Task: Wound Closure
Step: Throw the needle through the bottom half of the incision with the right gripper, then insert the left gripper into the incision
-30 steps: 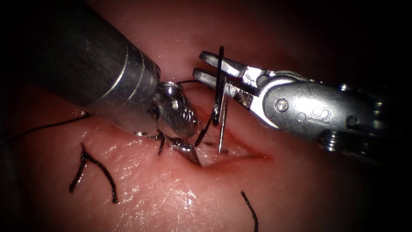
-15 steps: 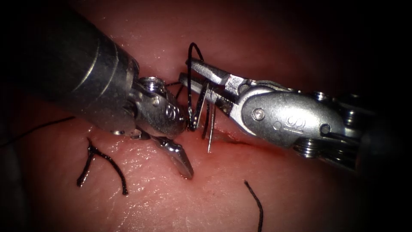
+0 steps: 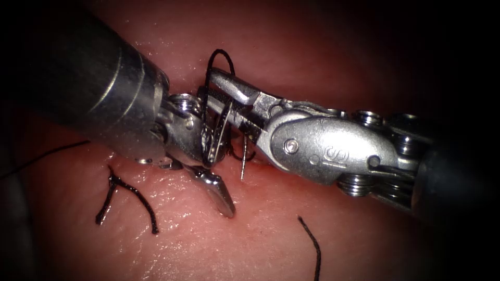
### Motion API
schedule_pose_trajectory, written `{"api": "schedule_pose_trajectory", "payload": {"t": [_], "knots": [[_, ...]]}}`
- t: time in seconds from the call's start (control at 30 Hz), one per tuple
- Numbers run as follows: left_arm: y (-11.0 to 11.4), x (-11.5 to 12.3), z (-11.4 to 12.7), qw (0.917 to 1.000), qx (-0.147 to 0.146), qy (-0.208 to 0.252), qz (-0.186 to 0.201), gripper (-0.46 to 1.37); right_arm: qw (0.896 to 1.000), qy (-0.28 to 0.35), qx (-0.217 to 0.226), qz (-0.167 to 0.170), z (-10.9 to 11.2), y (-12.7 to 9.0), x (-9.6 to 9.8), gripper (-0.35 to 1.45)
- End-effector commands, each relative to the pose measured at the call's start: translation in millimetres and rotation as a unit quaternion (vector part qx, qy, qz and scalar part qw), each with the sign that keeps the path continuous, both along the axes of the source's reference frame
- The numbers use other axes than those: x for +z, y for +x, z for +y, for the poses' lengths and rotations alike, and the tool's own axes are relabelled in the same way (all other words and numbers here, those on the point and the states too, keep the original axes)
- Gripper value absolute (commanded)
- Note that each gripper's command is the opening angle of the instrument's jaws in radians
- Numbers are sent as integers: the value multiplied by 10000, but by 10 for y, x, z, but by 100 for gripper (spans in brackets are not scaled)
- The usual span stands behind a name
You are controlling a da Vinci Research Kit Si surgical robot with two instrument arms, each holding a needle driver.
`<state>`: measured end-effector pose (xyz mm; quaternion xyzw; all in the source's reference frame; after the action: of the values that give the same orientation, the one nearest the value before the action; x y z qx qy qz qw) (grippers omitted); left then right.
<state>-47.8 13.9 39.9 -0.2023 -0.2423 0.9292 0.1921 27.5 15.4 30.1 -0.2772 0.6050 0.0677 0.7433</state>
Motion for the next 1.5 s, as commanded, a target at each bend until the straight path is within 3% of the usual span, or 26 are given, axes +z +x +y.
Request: {"api": "schedule_pose_trajectory", "payload": {"t": [0.03,0.37,0.57,0.67,0.73,0.87,1.13,1.33,1.5], "knots": [[0,1,0,10000,-4,-17,12,108,10000,-65,15,-32,2,-2,-2,-35],[1,2,3,10000,-16,-30,-32,106,9997,-206,69,-65,23,-41,-19,-35],[1,2,8,9992,-315,-40,-234,86,9995,-147,261,-92,35,-76,-27,-35],[0,-1,14,9974,-581,13,-424,59,9993,-143,326,-148,37,-87,-28,-35],[-1,-2,19,9952,-755,-21,-628,31,9990,-142,365,-193,37,-93,-27,-35],[-3,-1,22,9928,-921,-33,-771,9,9988,-158,396,-236,37,-98,-27,-35],[-4,6,28,9906,-1041,-55,-888,-6,9989,-184,375,-234,33,-91,-25,-35],[-2,15,26,9905,-1033,-100,-899,-7,9989,-196,353,-231,31,-86,-24,-35],[-1,27,24,9909,-1020,-121,-869,21,9990,-217,322,-222,28,-80,-22,-35]]}}
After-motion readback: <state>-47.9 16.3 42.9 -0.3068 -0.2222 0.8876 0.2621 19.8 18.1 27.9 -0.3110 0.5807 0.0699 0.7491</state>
